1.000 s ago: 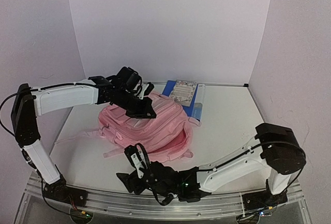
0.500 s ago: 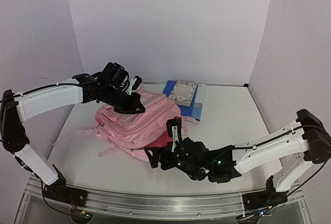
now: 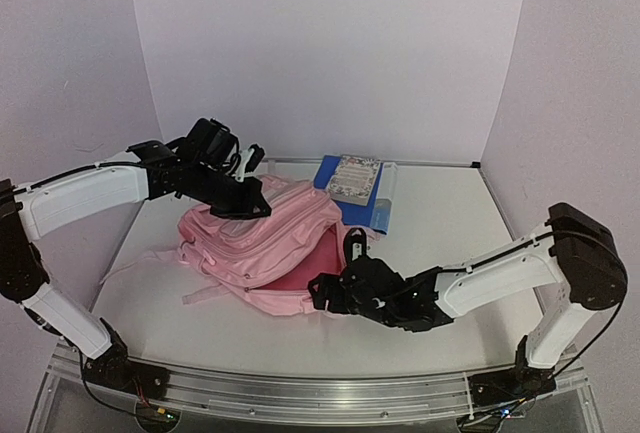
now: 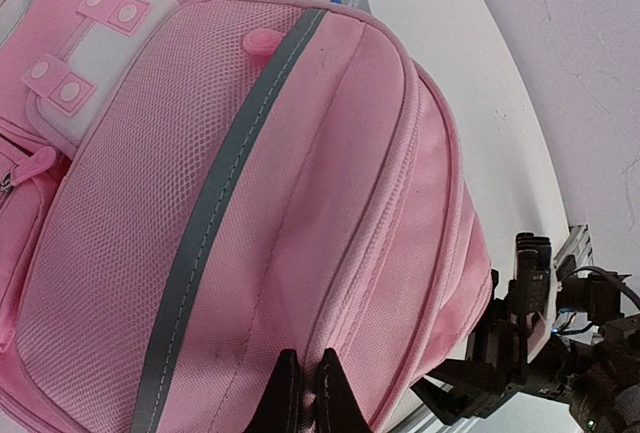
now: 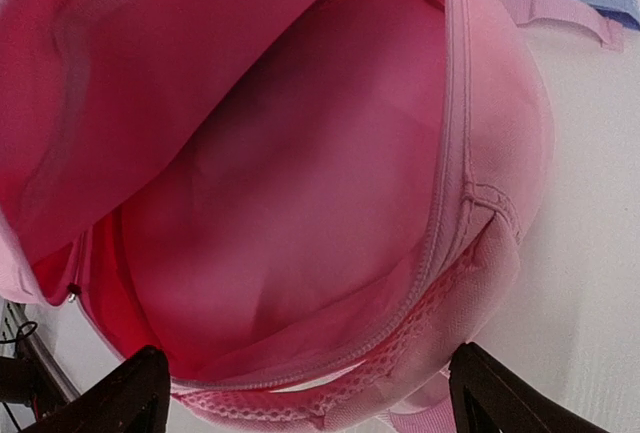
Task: Pack the student bag
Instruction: Unzip the student bag at the center of the board.
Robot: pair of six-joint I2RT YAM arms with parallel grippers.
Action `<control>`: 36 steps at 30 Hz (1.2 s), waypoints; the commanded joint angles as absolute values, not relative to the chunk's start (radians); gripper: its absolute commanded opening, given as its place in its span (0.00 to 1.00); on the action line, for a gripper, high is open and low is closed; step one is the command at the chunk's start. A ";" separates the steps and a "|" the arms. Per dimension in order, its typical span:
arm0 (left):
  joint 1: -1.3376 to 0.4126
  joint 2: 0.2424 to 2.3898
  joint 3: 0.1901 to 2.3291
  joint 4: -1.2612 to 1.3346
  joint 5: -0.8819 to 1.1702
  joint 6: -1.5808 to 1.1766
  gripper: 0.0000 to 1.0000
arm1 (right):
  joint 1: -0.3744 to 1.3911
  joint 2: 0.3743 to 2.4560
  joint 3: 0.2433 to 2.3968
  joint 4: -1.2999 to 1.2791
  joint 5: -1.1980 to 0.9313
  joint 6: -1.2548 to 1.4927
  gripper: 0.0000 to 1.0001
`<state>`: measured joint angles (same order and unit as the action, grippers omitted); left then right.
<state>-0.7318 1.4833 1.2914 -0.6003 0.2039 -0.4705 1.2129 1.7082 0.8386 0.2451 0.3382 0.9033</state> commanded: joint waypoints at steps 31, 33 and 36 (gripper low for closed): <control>-0.329 1.352 1.538 -0.632 0.492 -0.289 0.00 | 1.130 1.760 0.867 0.205 0.305 0.889 0.24; -0.330 1.340 1.478 -0.608 0.541 -0.285 0.00 | 1.131 1.708 0.907 0.149 0.307 0.832 0.52; -0.330 1.327 1.417 -0.582 0.618 -0.266 0.00 | 1.119 1.650 0.992 0.022 0.358 0.764 0.74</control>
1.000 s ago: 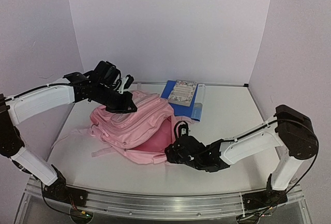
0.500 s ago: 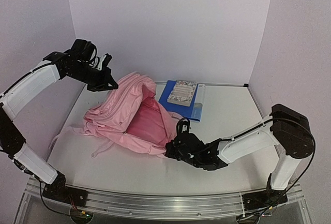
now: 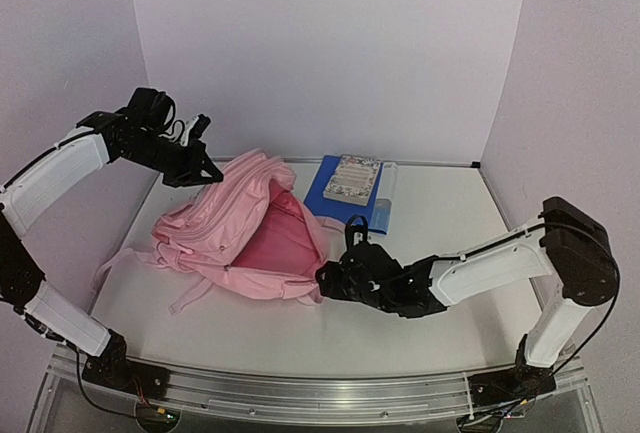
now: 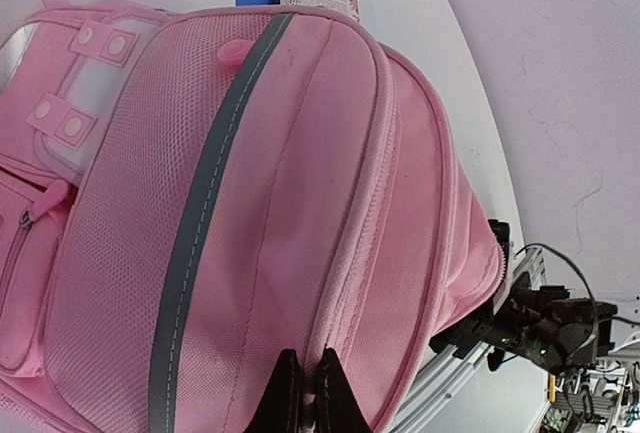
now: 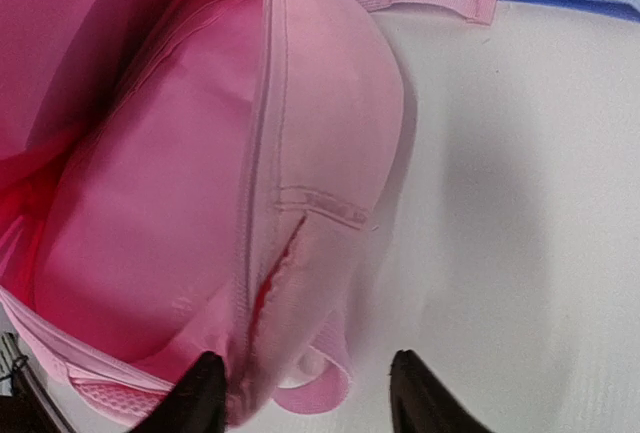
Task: Pack the student bag
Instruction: Unzip the student bag at the center of the board, then move the book to the center of the board.
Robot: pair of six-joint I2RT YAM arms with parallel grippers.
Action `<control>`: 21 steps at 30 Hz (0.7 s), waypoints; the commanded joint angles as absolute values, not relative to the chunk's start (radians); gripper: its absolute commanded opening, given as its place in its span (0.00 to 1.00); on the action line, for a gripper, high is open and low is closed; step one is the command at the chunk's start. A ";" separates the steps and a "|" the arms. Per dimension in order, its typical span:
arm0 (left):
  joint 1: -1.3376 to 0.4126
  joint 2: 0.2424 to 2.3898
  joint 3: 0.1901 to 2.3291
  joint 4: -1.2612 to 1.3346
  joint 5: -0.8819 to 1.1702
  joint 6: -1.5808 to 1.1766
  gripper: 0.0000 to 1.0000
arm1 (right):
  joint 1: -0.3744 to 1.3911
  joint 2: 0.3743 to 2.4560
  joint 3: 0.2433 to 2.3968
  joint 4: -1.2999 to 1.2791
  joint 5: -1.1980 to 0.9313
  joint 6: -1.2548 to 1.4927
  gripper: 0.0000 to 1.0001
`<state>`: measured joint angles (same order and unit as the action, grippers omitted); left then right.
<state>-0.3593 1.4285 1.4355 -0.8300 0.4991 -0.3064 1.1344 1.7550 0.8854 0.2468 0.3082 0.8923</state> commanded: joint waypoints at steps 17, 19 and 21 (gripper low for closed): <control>-0.328 1.181 1.146 -0.419 0.485 -0.162 0.00 | 0.616 1.848 1.302 -0.125 0.021 0.543 0.92; -0.328 1.178 1.126 -0.408 0.497 -0.178 0.00 | 0.573 1.900 1.357 -0.107 -0.042 0.538 0.87; -0.329 1.179 1.116 -0.403 0.516 -0.190 0.00 | 0.534 1.955 1.416 -0.097 -0.093 0.546 0.83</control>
